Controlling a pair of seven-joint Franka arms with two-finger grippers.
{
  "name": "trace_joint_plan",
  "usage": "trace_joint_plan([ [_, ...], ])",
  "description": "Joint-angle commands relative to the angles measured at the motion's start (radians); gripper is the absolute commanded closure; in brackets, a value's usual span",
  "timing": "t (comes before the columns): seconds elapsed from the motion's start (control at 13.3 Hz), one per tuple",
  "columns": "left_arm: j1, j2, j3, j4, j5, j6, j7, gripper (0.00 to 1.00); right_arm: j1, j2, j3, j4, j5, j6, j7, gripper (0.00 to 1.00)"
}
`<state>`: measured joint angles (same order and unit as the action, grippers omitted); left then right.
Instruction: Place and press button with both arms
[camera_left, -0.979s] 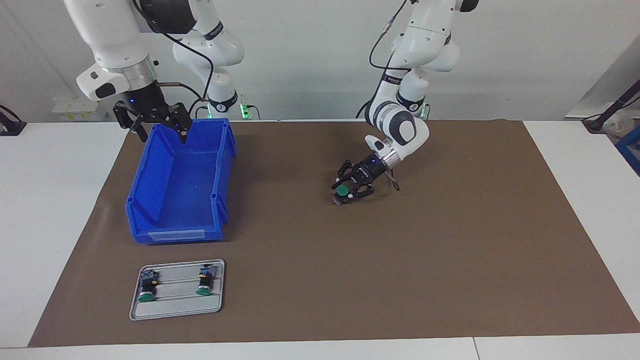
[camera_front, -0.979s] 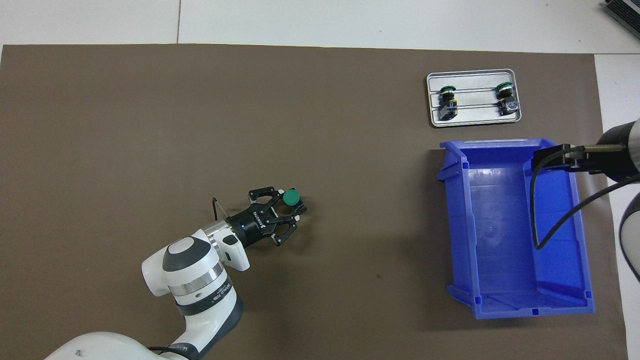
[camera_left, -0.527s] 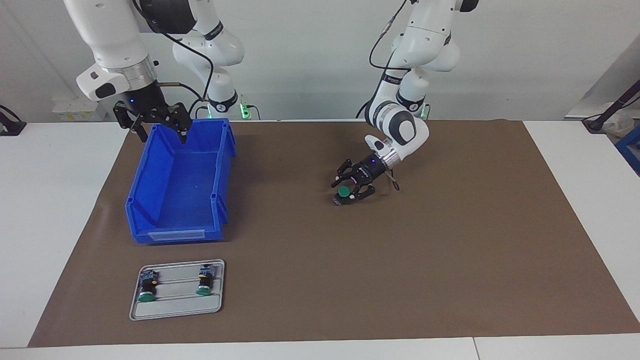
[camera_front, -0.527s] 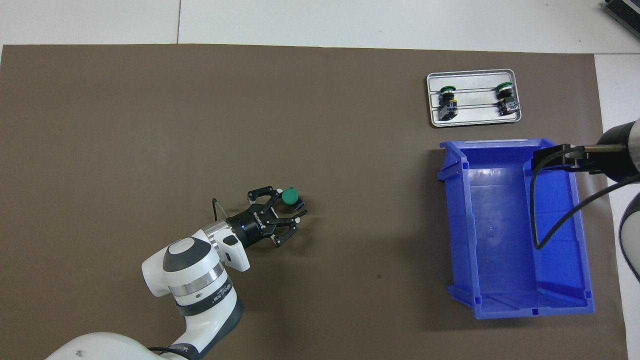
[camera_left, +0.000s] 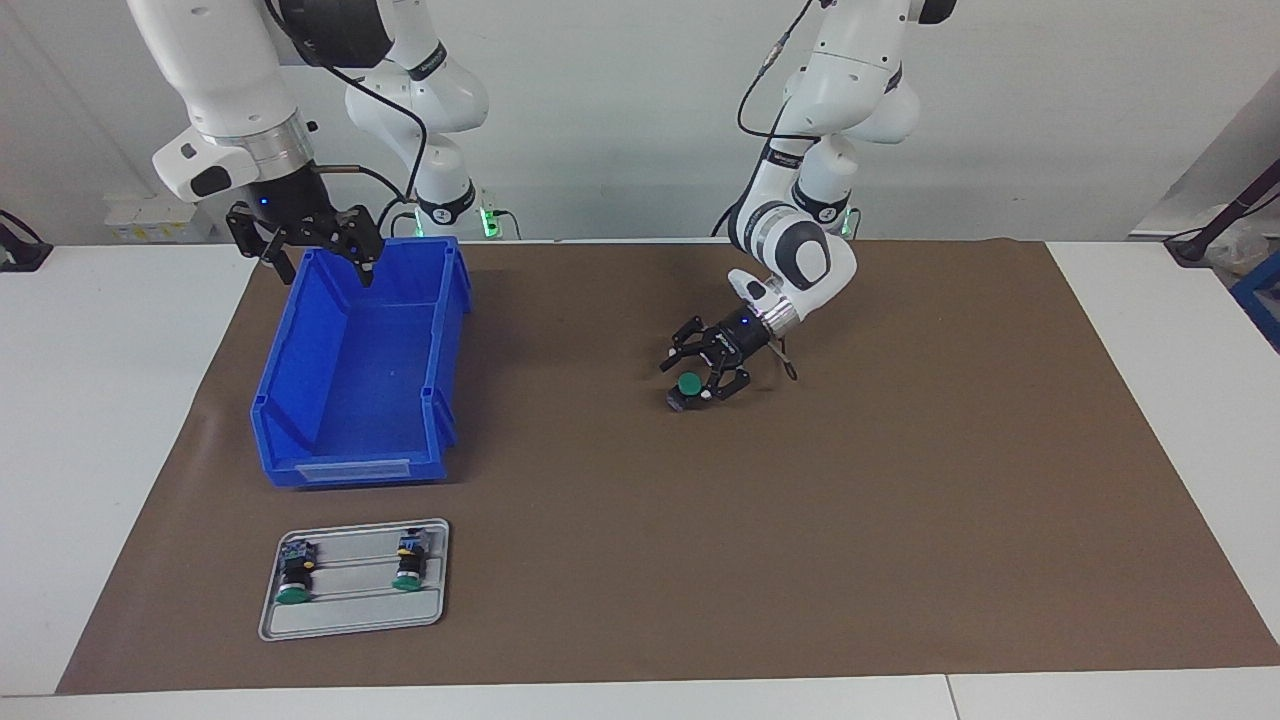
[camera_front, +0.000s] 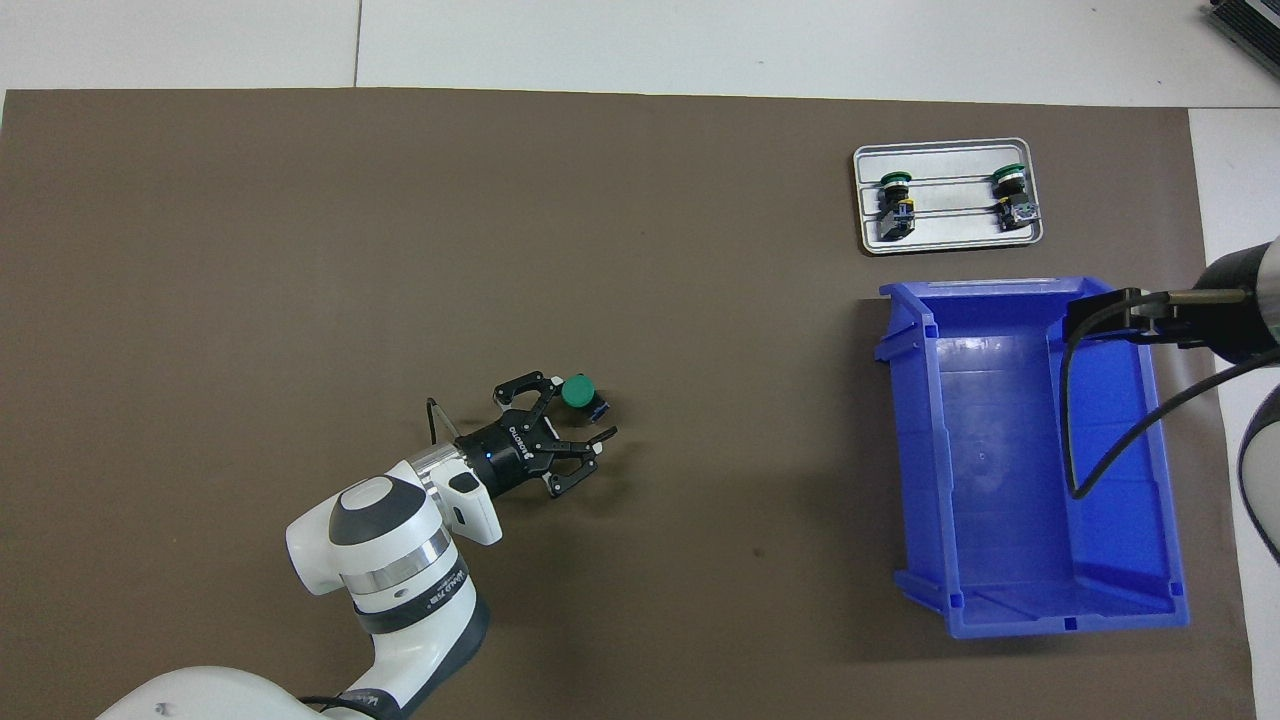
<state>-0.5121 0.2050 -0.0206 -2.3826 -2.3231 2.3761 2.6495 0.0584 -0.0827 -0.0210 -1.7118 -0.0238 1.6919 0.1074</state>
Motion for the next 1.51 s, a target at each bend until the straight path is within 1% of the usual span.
trace_joint_plan([
  [0.0,-0.043,0.033,0.005,-0.046,-0.001,0.061,-0.016,0.18,-0.011,-0.022,0.006,-0.028,-0.010,0.025,0.017,0.00],
  [0.23,-0.049,0.031,0.002,-0.038,-0.001,0.061,-0.016,0.07,-0.011,-0.022,0.006,-0.028,-0.010,0.025,0.017,0.00],
  [0.3,-0.051,0.031,0.002,-0.037,-0.001,0.061,-0.016,0.05,-0.011,-0.020,0.006,-0.028,-0.010,0.025,0.017,0.00],
  [0.45,-0.058,0.030,0.002,-0.029,-0.001,0.063,-0.016,0.05,-0.011,-0.022,0.006,-0.029,-0.010,0.025,0.015,0.00],
  [0.6,-0.063,0.028,0.002,-0.018,-0.001,0.069,-0.016,0.02,-0.014,-0.022,0.006,-0.029,-0.010,0.025,0.014,0.00],
  [0.98,-0.063,0.025,0.002,0.005,-0.001,0.130,-0.017,0.02,-0.014,-0.022,0.006,-0.028,-0.010,0.025,0.015,0.00],
  [1.13,-0.062,0.011,0.002,0.019,-0.001,0.175,-0.019,0.02,-0.014,-0.020,0.006,-0.028,-0.010,0.025,0.015,0.00],
  [1.28,-0.065,-0.034,-0.002,0.029,0.001,0.292,-0.043,0.02,-0.014,-0.022,0.006,-0.028,-0.010,0.025,0.015,0.00],
  [1.36,-0.065,-0.059,-0.022,0.034,-0.001,0.357,-0.052,0.02,-0.015,-0.020,0.006,-0.028,-0.010,0.023,0.015,0.00],
  [1.43,-0.065,-0.073,-0.030,0.037,-0.001,0.388,-0.063,0.02,-0.017,-0.022,0.006,-0.028,-0.010,0.023,0.014,0.00],
])
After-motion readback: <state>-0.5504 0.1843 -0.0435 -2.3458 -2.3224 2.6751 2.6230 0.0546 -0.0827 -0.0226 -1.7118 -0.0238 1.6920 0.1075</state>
